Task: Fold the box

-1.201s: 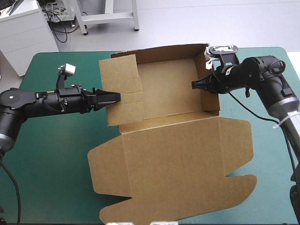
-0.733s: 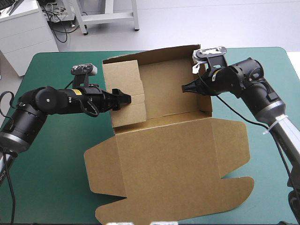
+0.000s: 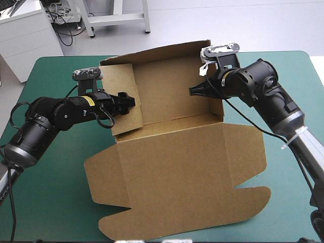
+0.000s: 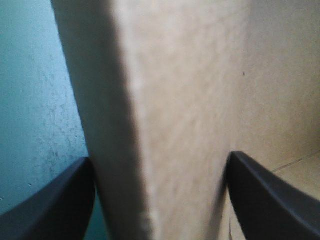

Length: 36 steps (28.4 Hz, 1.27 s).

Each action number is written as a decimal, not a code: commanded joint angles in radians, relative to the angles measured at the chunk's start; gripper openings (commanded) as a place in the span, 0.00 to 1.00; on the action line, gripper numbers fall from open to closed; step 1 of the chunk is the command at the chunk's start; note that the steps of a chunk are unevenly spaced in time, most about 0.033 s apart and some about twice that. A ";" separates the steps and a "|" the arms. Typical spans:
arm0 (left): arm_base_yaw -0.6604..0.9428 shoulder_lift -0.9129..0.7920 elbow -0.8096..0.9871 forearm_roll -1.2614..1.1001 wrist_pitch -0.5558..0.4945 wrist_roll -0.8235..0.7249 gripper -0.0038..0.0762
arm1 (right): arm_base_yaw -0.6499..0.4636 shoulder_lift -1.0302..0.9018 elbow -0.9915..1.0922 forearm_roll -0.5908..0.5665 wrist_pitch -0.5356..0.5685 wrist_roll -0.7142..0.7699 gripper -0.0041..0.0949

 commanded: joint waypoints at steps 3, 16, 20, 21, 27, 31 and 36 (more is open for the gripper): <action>-0.008 -0.031 -0.035 -0.006 -0.097 0.004 0.23 | 0.004 -0.048 -0.037 0.003 -0.049 0.009 0.03; -0.008 -0.033 -0.035 -0.004 -0.094 0.016 0.01 | 0.004 -0.048 -0.037 0.003 -0.011 0.009 0.03; -0.008 -0.023 -0.037 0.032 -0.063 0.021 0.01 | 0.004 -0.044 -0.037 0.000 0.060 0.009 0.03; -0.008 -0.013 -0.040 0.041 -0.041 0.021 0.01 | 0.004 -0.035 -0.036 -0.008 0.090 0.009 0.03; -0.017 0.087 -0.094 0.075 0.094 0.019 0.01 | -0.038 0.057 -0.033 0.064 0.199 -0.023 0.03; -0.017 0.194 -0.158 0.089 0.205 -0.002 0.01 | -0.071 0.135 -0.033 0.164 0.199 -0.059 0.03; -0.017 0.322 -0.273 0.087 0.317 0.001 0.01 | -0.078 0.191 -0.031 0.177 0.199 -0.069 0.03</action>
